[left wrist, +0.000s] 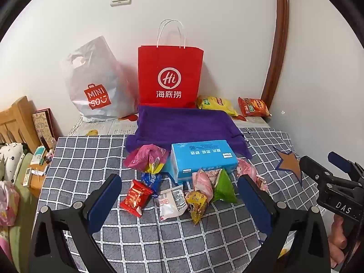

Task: Organize snacks

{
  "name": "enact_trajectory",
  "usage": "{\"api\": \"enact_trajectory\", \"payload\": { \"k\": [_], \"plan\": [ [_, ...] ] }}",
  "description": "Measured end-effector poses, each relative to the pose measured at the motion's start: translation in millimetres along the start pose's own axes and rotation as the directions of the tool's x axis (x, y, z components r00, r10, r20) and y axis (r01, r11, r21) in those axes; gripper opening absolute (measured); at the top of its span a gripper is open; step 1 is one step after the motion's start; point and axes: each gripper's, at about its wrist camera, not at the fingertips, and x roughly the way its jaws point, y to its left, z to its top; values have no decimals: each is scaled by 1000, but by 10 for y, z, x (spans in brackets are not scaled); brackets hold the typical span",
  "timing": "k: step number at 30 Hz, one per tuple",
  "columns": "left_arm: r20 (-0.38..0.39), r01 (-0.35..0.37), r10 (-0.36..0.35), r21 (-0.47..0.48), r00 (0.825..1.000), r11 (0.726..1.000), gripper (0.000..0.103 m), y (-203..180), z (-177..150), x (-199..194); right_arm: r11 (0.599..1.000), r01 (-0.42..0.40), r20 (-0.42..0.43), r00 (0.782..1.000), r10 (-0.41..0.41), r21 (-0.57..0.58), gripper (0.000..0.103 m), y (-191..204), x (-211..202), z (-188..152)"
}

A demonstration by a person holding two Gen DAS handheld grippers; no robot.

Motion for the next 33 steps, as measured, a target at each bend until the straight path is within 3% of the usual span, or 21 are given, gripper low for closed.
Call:
{"api": "enact_trajectory", "payload": {
  "k": [33],
  "plan": [
    [55,38,-39,14,998,999,102,-88,106,-232,1000,12,7,1000,-11,-3,101,16,-161,13]
  ]
}}
